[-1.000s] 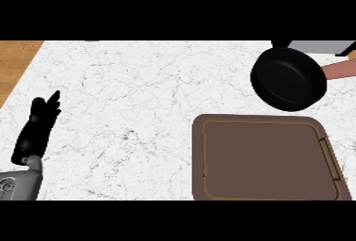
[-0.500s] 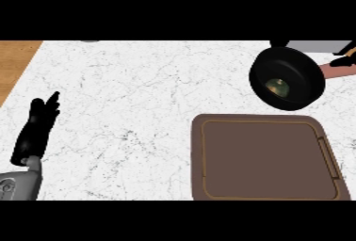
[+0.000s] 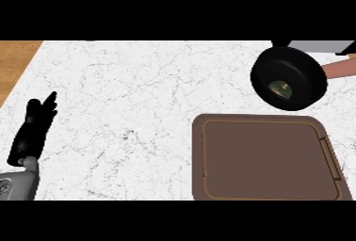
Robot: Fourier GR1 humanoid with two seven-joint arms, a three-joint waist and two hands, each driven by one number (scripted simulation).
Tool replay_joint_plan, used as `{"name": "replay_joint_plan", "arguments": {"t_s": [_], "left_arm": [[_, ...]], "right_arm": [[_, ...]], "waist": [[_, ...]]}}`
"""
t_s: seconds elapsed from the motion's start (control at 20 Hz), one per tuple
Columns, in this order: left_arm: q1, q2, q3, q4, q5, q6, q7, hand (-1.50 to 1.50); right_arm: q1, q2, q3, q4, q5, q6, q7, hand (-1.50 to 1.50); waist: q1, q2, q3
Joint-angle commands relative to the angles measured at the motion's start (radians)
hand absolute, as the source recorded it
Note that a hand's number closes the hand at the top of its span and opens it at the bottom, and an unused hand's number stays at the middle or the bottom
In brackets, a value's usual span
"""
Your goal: Pick the squash from the tray and place it in the pot
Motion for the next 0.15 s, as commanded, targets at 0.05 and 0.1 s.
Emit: {"name": "replay_joint_plan", "arguments": {"t_s": [0.05, 0.1], "left_arm": [[-0.022, 0.003, -0.001, -0.013, 0.008, -0.015, 0.001, 0.0], [0.003, -0.032, -0.035, -0.021, -0.015, 0.005, -0.008, 0.0]], "right_arm": [[-0.019, -0.092, -0.109, 0.081, -0.087, 0.011, 0.035, -1.5], [-0.006, -0.118, -0.106, 0.093, -0.08, 0.023, 0.03, -1.5]], "waist": [[0.009, 0.007, 0.001], [0.023, 0.016, 0.002]]}}
